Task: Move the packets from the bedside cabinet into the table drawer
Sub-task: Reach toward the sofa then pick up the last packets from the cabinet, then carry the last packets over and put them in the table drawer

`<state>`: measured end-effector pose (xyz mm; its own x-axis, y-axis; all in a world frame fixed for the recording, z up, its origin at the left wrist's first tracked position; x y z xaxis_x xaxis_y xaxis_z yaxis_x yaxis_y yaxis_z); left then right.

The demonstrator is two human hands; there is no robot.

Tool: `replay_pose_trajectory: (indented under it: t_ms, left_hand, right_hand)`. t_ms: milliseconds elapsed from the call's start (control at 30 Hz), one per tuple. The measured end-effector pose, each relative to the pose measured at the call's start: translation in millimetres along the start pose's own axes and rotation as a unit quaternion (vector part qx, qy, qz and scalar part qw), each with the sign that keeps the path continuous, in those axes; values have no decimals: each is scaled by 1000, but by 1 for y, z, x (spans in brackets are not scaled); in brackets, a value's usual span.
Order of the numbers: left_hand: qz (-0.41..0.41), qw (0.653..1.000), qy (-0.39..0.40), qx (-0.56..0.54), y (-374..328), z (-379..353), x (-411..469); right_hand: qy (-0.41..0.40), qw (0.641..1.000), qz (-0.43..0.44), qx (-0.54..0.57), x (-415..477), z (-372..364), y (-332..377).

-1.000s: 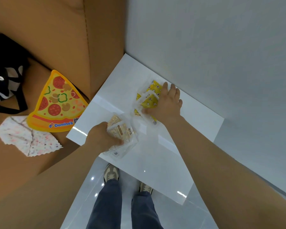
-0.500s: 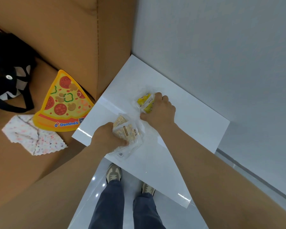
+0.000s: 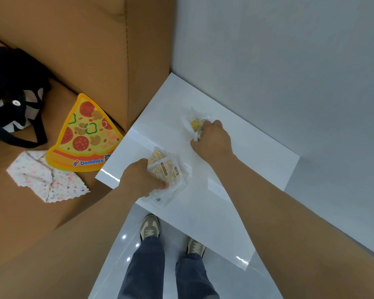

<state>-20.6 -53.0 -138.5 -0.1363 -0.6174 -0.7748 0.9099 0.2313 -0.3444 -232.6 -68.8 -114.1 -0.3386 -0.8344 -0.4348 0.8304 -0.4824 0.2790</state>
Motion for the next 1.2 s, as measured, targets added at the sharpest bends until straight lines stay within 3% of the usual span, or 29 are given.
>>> replay_pose_trajectory:
  t_ms: [367,633,800,1200]
  left_hand:
    - [14,997,-10,-80,-9,16,-35]
    - [-38,989,-40,-134,-59,61,-119]
    - [-91,984,-28,-149,-94,90,-193]
    - [-279,950,21,-138,-211,146,-349]
  right_hand:
    - [-10,979,-54,199,-54,38,-37]
    - [-52,943,-94,314,-151,111,-35]
    - [-111,902,-140,394,-227,169,-22]
    - [-314,817,-167,454,-387,301,-15]
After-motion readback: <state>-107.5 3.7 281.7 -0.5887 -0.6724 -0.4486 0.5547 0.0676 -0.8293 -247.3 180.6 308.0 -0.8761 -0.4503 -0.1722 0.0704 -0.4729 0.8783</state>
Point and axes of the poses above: each hand's wrist, its own x-axis towards the middle knuckle, its own z-axis out of the back of the hand, y = z × x, the point moved 8 cm from there along x, towards the middle knuckle, and after that the axes turned 2 degrees about z, right-handed, at the moved point
